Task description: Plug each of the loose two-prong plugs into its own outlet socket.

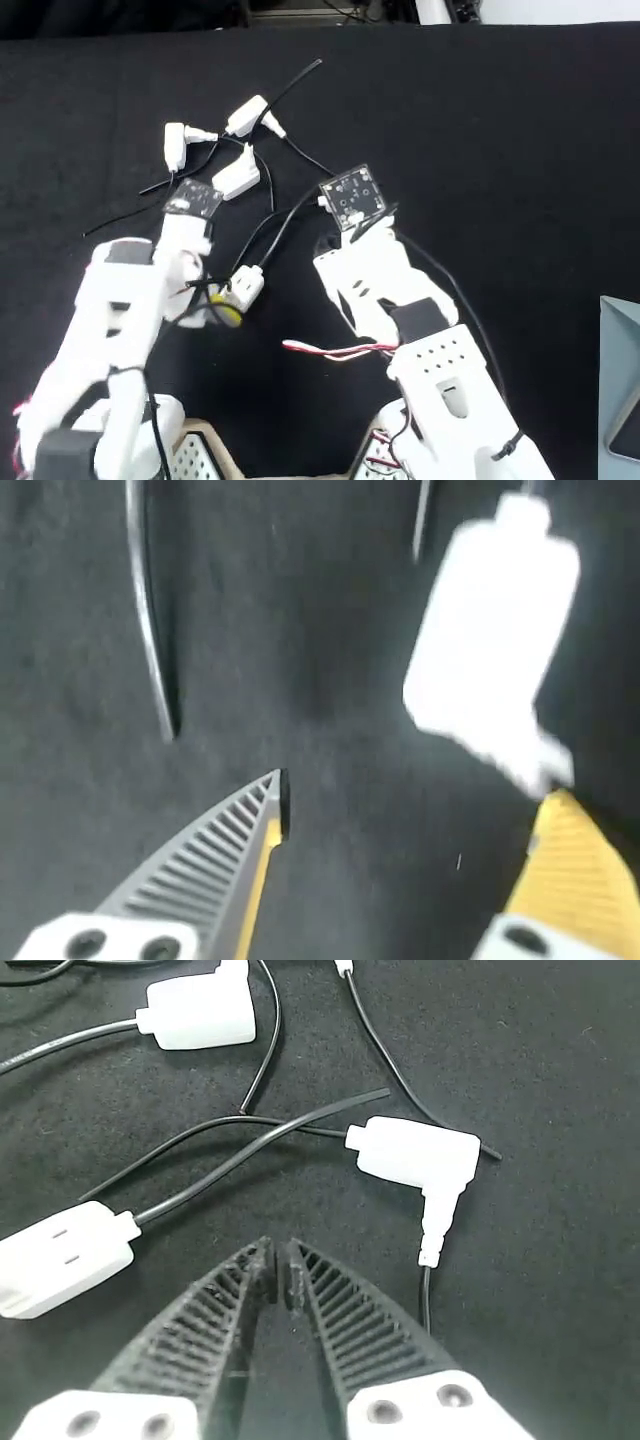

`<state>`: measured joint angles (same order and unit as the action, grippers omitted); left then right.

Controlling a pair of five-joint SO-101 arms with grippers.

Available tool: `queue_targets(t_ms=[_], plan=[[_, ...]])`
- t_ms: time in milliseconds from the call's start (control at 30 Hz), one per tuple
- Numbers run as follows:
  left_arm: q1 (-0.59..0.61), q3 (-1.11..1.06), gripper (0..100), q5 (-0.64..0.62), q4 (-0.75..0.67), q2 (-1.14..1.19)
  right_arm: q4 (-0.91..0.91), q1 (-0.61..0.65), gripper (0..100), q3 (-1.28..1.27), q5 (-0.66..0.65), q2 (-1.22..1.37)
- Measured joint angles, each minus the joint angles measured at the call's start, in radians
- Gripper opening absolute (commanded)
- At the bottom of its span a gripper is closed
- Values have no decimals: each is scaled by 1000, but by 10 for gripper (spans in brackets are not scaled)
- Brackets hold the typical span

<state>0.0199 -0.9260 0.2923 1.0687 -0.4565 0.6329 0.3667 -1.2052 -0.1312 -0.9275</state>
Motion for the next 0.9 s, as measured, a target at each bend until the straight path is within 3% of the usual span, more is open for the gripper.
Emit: queue_targets(t_ms=[233, 367, 567, 733, 900], plan=[[-55, 12, 255, -83, -221, 206, 0, 0, 11, 0, 0, 0], [-54, 54, 235, -84, -250, 262, 0, -2, 11, 0, 0, 0], [20, 167, 241, -89, -250, 284, 0, 0, 11, 0, 0, 0], [98, 288, 345, -92, -250, 284, 0, 0, 11, 0, 0, 0], [118, 318, 350, -92, -250, 284, 0, 0, 11, 0, 0, 0]])
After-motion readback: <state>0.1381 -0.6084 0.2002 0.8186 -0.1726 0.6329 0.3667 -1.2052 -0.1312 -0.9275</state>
